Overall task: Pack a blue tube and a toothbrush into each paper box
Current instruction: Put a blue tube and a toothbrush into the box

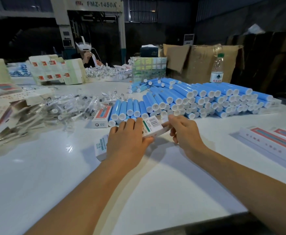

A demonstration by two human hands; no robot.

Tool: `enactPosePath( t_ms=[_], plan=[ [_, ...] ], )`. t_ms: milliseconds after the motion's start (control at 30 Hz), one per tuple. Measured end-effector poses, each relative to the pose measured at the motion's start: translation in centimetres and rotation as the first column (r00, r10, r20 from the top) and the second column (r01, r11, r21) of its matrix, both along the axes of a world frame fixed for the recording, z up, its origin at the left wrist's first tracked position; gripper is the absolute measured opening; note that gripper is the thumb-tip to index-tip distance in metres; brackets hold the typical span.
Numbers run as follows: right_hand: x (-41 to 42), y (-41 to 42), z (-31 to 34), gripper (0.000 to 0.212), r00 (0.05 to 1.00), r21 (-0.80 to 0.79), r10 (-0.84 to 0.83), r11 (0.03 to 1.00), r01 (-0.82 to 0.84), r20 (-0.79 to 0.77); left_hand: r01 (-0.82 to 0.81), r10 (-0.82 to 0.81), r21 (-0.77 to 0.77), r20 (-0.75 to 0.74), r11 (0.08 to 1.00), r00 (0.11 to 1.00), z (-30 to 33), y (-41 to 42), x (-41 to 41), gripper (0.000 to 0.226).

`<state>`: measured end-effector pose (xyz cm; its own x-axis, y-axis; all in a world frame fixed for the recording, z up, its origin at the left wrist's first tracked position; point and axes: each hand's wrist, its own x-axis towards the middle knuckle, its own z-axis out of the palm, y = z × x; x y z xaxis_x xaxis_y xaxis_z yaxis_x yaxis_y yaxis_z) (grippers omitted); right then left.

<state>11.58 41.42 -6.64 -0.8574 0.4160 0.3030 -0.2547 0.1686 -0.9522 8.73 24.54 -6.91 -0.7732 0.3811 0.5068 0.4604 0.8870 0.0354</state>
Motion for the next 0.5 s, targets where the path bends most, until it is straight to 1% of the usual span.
enactPosePath(
  t_ms=[67, 200, 267, 333, 367, 433, 500],
  plan=[
    [0.0, -0.2, 0.0, 0.038, 1.000, -0.010, -0.013, 1.000, 0.013, 0.016, 0.007, -0.007, 0.014, 0.014, 1.000, 1.000, 0.1, -0.1, 0.1, 0.066],
    [-0.7, 0.9, -0.2, 0.040, 0.986, -0.132, -0.110, 0.983, 0.127, 0.127, 0.047, -0.047, -0.006, 0.035, 0.999, 0.998, 0.3, -0.2, 0.3, 0.065],
    [-1.0, 1.3, -0.3, 0.036, 0.974, -0.216, -0.129, 0.962, 0.168, 0.184, 0.074, -0.072, -0.028, 0.071, 0.997, 0.995, 0.3, -0.1, 0.4, 0.065],
    [-1.1, 1.6, -0.3, 0.030, 0.971, -0.281, -0.144, 0.940, 0.195, 0.191, 0.089, -0.080, -0.077, 0.111, 0.993, 0.991, 0.3, -0.1, 0.7, 0.066],
    [-1.2, 1.7, 0.0, 0.027, 0.970, -0.276, -0.165, 0.938, 0.211, 0.179, 0.095, -0.083, -0.091, 0.125, 0.991, 0.989, 0.2, -0.1, 0.8, 0.066],
    [-1.4, 1.6, 1.1, 0.026, 0.973, -0.219, -0.197, 0.951, 0.219, 0.118, 0.099, -0.084, -0.105, 0.140, 0.990, 0.987, 0.2, -0.2, 0.8, 0.063],
    [-2.0, 0.6, 2.8, 0.026, 0.987, -0.124, -0.156, 0.980, 0.158, 0.030, 0.114, -0.100, -0.102, 0.131, 0.988, 0.986, 0.2, -0.1, 0.9, 0.060]
  ],
)
